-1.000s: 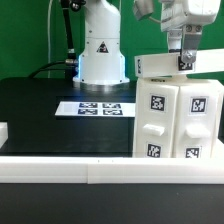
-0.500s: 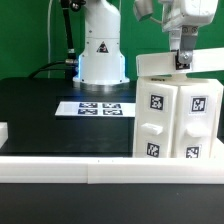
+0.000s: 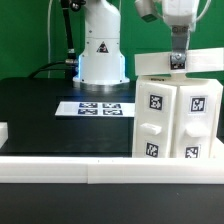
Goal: Assemble cabinet
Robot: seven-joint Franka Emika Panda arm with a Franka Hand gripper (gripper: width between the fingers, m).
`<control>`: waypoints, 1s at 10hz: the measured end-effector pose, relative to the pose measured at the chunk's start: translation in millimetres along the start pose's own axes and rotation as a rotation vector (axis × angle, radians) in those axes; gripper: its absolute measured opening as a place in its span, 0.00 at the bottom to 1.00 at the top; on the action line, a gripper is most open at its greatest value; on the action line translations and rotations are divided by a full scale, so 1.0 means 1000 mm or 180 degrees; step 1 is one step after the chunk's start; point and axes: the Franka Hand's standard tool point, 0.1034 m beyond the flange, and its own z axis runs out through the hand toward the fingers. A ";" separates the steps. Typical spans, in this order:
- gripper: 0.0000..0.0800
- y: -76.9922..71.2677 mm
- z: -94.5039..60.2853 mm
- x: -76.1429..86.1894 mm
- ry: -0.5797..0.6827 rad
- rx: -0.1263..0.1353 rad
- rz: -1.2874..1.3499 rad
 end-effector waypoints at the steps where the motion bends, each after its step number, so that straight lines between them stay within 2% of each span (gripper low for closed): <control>1: 0.70 0.000 0.000 0.000 0.0000 0.0000 0.0243; 2: 0.70 0.000 0.000 0.000 -0.0001 0.0002 0.0460; 6: 0.70 -0.002 0.000 0.005 0.0018 -0.0005 0.2243; 10: 0.70 -0.002 0.000 0.005 0.0020 0.0000 0.3016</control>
Offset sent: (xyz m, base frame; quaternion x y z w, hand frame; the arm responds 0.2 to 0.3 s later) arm -0.0015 0.0057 -0.0024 -0.0184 -0.0133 0.2901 0.9567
